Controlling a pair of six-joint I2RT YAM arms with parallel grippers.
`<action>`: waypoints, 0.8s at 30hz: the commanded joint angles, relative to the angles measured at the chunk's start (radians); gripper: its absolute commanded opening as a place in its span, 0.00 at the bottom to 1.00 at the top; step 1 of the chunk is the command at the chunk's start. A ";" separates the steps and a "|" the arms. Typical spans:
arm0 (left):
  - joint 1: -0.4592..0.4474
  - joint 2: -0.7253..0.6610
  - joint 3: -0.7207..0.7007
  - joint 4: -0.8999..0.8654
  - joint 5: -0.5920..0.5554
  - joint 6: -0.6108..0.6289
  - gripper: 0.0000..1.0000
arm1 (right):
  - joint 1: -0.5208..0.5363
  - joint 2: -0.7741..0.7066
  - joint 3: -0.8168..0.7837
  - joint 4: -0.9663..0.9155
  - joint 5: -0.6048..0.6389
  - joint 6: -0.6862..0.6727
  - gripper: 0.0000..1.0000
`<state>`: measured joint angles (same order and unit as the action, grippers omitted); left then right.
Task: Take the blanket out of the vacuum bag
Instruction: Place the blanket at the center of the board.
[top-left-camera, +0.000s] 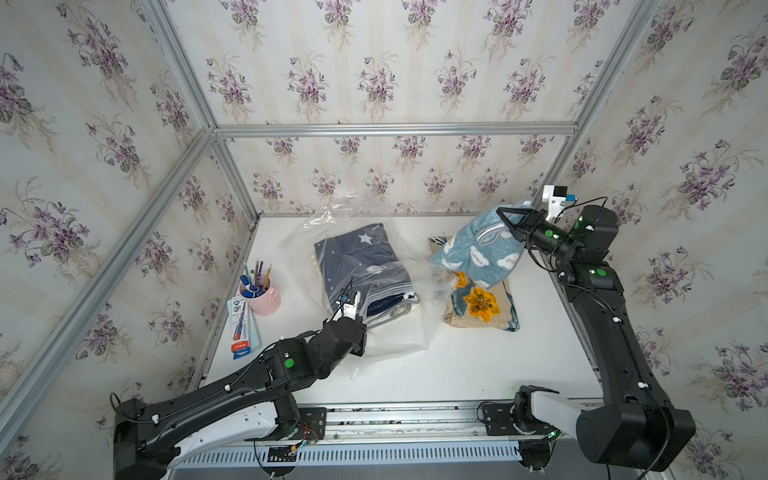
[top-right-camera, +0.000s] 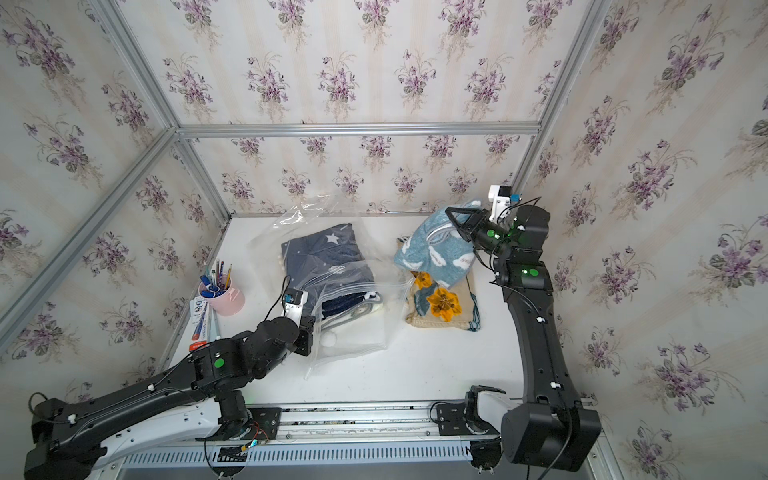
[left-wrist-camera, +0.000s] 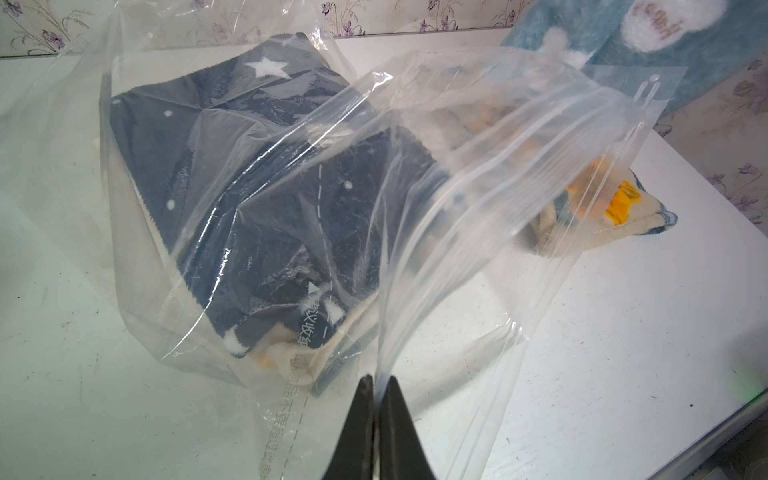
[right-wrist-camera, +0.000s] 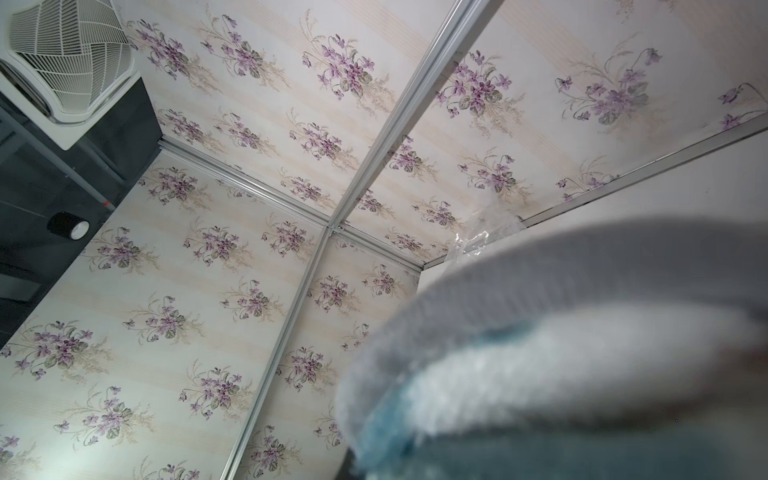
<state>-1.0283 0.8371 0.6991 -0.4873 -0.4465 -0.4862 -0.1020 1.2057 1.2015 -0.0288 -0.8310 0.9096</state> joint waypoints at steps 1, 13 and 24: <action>0.001 0.018 0.016 0.044 -0.021 0.034 0.09 | -0.001 0.073 0.050 0.039 0.030 -0.038 0.00; 0.003 0.083 0.049 0.082 -0.009 0.071 0.08 | -0.001 0.219 0.162 -0.011 0.147 -0.089 0.00; 0.004 0.066 0.014 0.095 0.034 0.032 0.08 | 0.007 -0.077 -0.627 0.143 0.294 0.104 0.00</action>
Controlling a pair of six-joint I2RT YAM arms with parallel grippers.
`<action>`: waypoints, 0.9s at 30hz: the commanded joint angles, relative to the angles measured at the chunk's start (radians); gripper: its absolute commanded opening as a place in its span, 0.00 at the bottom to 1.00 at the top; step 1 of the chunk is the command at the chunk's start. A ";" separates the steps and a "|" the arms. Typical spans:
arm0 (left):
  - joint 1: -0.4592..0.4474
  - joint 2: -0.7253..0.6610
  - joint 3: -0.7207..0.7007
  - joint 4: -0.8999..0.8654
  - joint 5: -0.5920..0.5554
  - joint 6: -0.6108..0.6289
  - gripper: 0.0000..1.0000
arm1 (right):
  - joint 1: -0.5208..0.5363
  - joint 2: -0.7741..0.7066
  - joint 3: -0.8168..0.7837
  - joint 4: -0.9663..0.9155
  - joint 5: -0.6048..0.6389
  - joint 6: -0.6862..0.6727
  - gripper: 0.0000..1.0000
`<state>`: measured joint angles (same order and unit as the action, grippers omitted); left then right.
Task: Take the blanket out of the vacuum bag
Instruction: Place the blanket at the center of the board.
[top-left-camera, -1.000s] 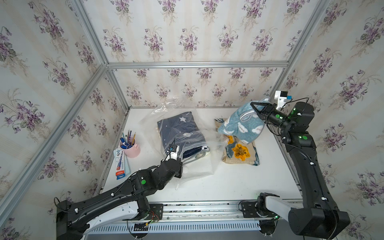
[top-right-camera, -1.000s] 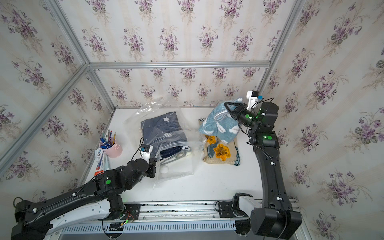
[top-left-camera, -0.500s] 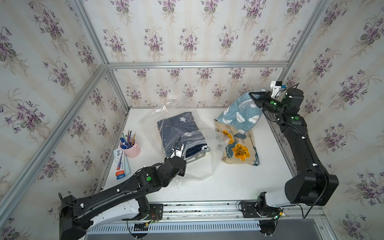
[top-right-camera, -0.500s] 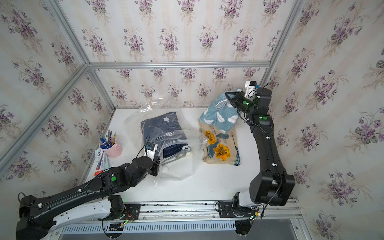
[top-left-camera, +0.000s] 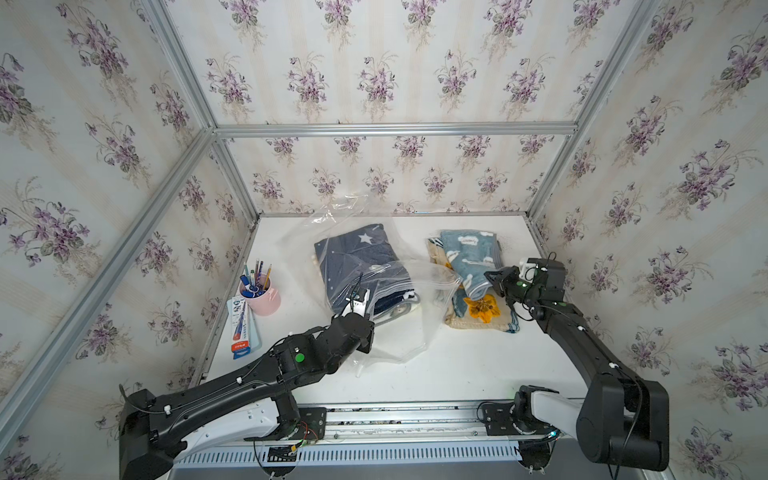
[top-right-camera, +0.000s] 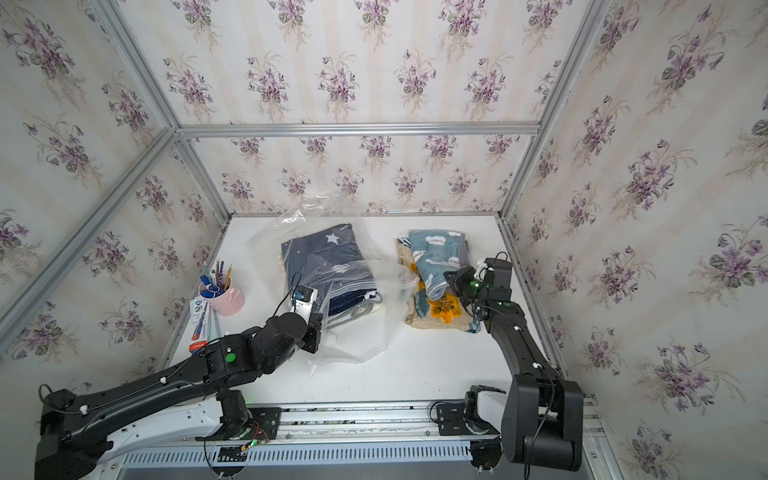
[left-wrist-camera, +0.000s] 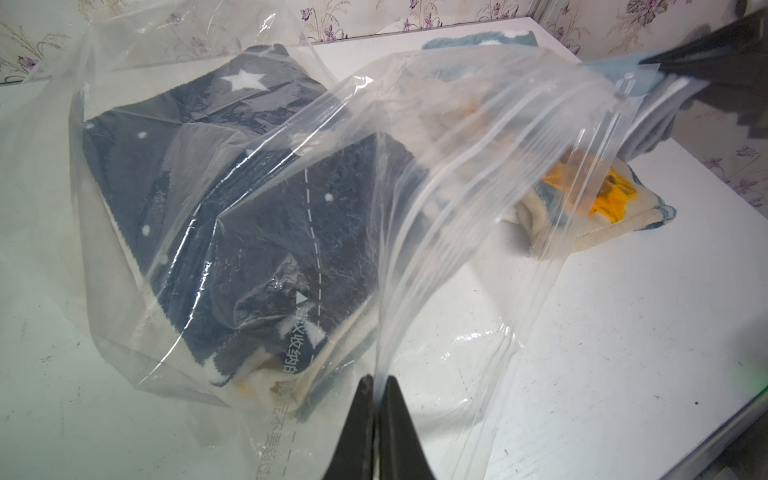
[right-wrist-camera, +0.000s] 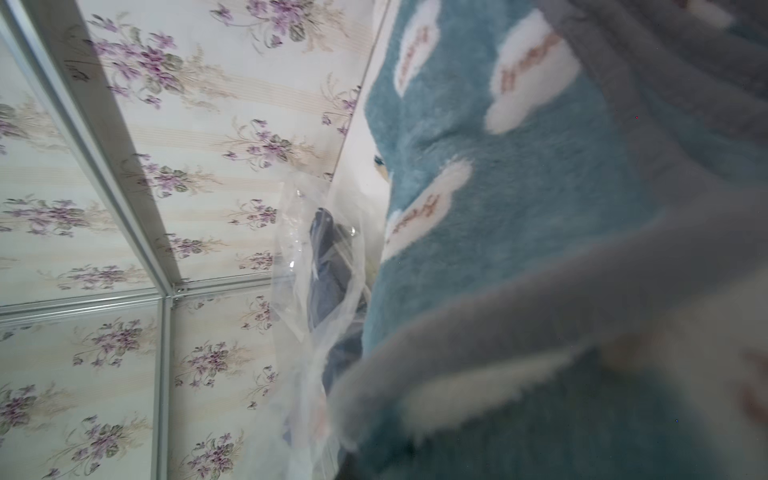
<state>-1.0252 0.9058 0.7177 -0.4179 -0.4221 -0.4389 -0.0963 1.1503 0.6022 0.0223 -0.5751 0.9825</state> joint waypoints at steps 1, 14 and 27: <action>0.001 -0.004 -0.004 0.028 0.009 -0.019 0.08 | 0.001 -0.018 -0.026 0.079 0.029 0.025 0.00; 0.002 -0.017 -0.010 0.030 0.023 -0.034 0.08 | 0.021 -0.112 -0.030 -0.115 0.011 -0.058 0.00; 0.001 -0.048 -0.029 0.030 -0.010 -0.012 0.09 | 0.029 -0.190 -0.080 -0.379 0.158 -0.207 0.54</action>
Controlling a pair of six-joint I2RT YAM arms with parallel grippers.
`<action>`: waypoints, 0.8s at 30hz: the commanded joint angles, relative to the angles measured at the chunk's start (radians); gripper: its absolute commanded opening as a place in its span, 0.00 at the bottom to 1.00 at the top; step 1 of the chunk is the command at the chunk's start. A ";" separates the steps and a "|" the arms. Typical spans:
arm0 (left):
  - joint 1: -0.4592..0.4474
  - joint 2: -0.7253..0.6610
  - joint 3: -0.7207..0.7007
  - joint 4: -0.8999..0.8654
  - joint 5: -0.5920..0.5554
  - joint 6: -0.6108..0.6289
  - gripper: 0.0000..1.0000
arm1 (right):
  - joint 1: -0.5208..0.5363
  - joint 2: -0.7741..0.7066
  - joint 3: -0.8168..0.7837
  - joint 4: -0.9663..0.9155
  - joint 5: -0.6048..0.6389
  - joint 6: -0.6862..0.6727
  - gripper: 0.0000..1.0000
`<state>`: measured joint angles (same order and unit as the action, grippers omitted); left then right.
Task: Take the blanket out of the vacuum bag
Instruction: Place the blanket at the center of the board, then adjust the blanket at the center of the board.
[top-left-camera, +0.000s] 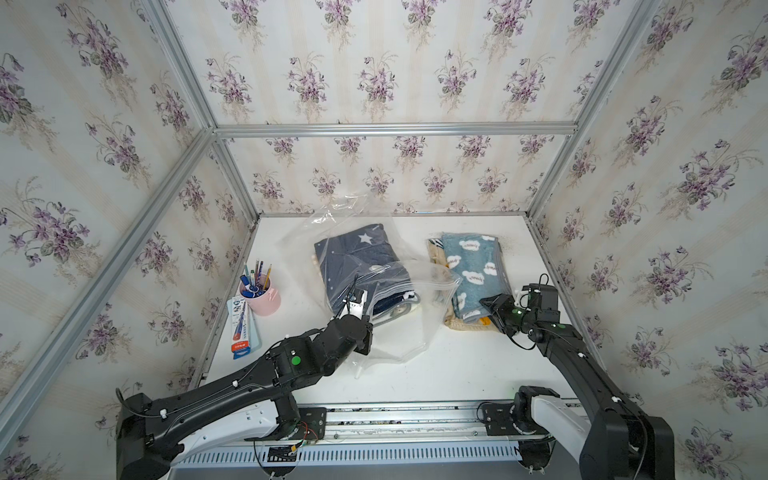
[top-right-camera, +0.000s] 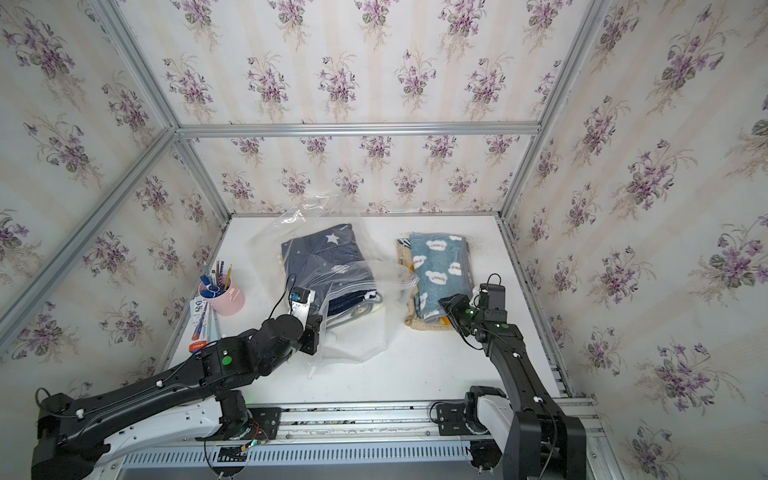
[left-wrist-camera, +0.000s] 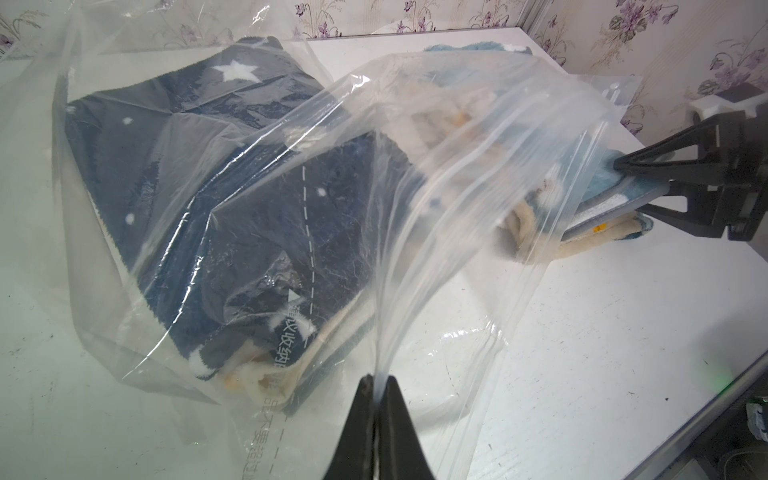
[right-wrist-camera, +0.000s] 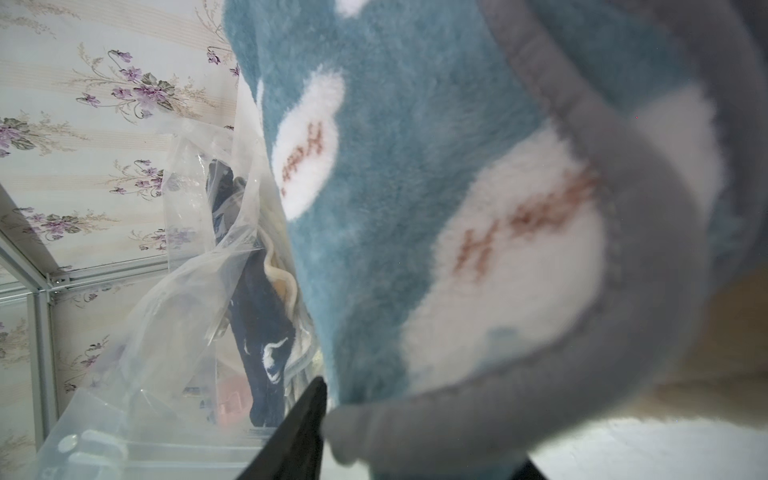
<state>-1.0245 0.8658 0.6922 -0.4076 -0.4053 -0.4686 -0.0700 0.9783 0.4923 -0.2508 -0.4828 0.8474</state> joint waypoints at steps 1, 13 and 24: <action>0.000 -0.010 -0.004 0.021 -0.029 0.019 0.09 | 0.003 -0.029 0.045 -0.137 0.073 -0.081 0.56; 0.003 -0.047 -0.037 0.026 -0.051 0.024 0.08 | 0.161 -0.160 0.297 -0.356 0.237 -0.179 0.38; 0.009 -0.095 -0.078 -0.029 -0.093 -0.043 0.07 | 0.531 0.271 0.330 -0.128 0.629 -0.250 0.14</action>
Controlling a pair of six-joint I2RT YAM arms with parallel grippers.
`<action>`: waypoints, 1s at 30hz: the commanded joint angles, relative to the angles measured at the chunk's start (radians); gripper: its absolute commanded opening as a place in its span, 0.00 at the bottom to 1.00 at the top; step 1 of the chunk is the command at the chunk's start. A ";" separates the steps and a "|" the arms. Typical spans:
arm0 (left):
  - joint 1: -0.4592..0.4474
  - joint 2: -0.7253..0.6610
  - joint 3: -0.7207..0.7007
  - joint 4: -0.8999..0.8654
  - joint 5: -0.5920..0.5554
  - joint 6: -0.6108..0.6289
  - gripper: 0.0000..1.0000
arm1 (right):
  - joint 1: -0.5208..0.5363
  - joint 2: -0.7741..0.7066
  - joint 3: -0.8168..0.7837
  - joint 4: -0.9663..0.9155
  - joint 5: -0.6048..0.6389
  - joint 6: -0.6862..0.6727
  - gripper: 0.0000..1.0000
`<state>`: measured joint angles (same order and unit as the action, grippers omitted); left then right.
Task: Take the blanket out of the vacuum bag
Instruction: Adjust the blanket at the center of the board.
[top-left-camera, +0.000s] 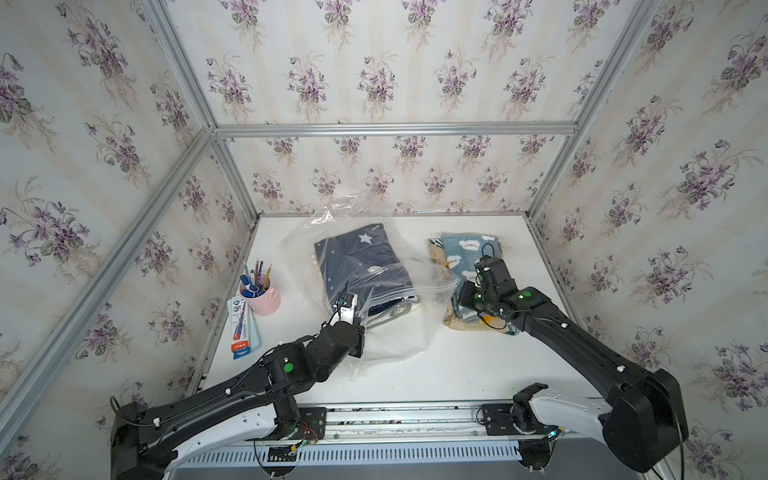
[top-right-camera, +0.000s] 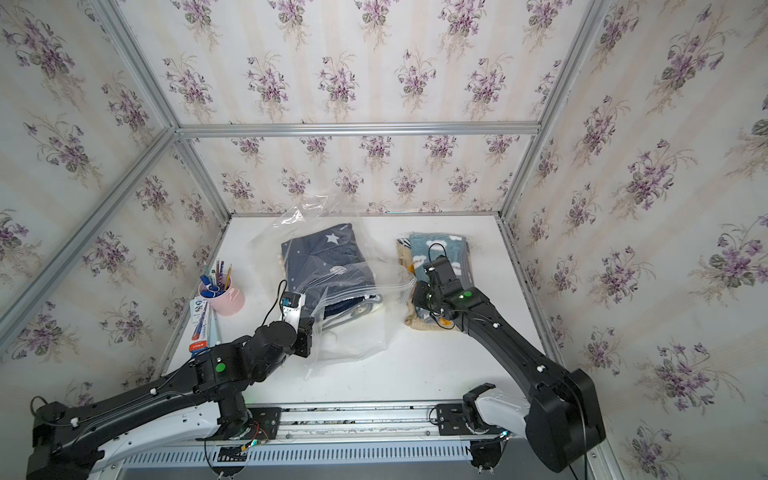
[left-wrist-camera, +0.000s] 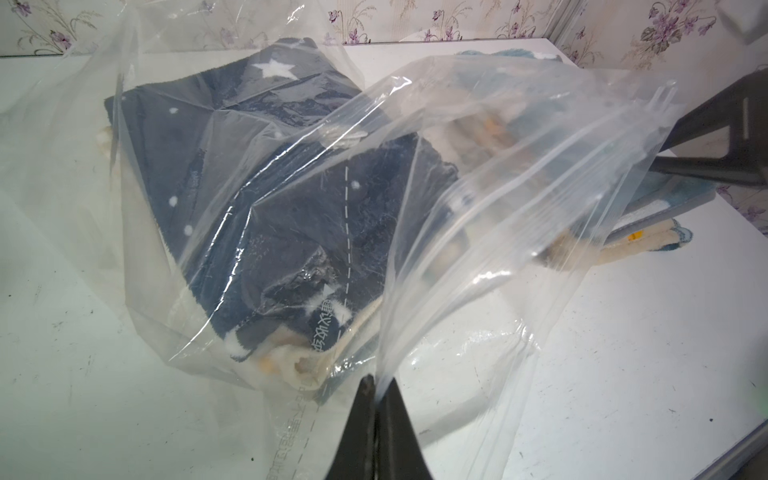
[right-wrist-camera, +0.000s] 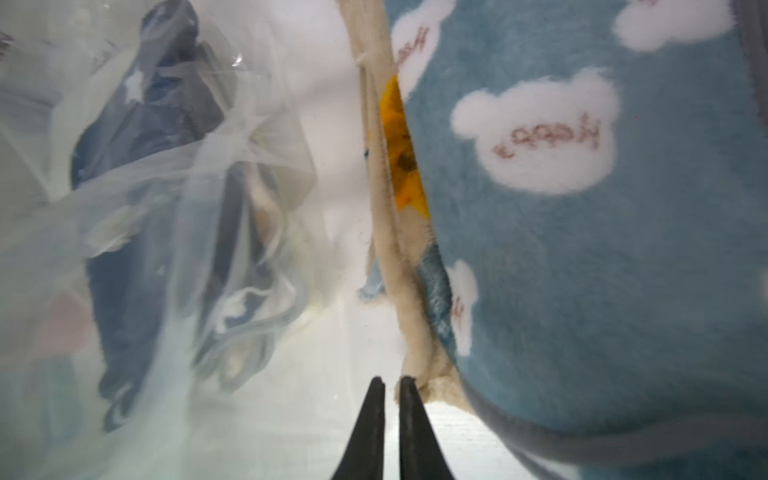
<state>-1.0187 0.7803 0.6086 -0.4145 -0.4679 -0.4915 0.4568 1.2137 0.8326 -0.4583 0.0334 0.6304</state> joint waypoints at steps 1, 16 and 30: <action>0.003 -0.010 0.016 -0.039 -0.036 -0.020 0.07 | 0.004 0.064 -0.008 0.076 0.136 -0.045 0.16; 0.003 0.065 0.050 -0.026 -0.026 -0.023 0.08 | -0.001 0.240 -0.073 0.143 0.230 -0.070 0.44; 0.003 0.079 0.074 -0.027 -0.017 -0.009 0.08 | -0.020 0.243 -0.089 0.186 0.138 -0.076 0.21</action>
<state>-1.0168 0.8593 0.6701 -0.4484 -0.4831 -0.5125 0.4393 1.4689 0.7448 -0.2859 0.2035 0.5671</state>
